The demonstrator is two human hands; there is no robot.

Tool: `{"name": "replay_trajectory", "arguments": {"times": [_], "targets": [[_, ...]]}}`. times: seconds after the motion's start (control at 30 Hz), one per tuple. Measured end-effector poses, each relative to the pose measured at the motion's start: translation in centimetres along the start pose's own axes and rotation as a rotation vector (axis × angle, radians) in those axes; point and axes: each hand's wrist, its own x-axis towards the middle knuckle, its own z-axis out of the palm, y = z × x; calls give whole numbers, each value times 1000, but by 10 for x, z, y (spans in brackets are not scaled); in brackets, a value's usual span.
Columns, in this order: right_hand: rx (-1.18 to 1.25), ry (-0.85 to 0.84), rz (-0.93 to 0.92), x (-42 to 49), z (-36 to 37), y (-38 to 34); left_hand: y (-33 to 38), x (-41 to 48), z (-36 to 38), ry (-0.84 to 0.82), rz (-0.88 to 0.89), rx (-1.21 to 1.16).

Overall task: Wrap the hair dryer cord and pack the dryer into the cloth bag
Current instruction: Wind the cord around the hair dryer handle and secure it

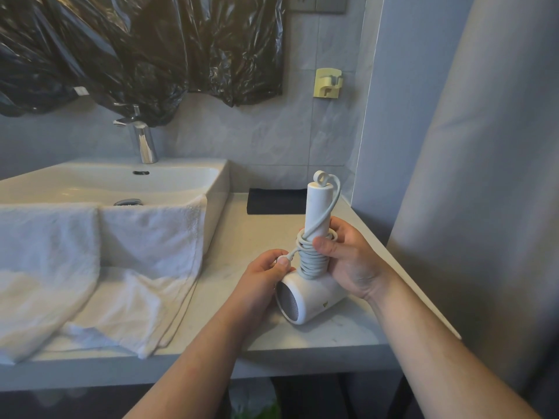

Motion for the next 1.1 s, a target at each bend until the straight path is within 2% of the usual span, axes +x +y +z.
{"name": "replay_trajectory", "arguments": {"times": [0.13,0.33,0.43,0.7,0.87,0.93,1.0,1.1], "targets": [[-1,12,14,1,-1,0,0,0,0,-15,-13,-11],[-120,-92,54,-3,0,-16,1,-3,-3,14,-35,33],[-264,-14,71,-1,5,-29,0,-4,-4,53,-82,50],[-431,105,-52,3,18,-56,-6,-16,-7,122,-108,165],[-340,163,-25,7,20,-52,-7,-28,-4,-21,-25,633],[-288,214,-43,7,22,-51,-6,-29,1,10,24,733],[-230,250,-65,6,23,-53,-7,-31,-2,97,73,680],[-143,267,-69,2,20,-63,1,-34,-10,175,108,325]]}}
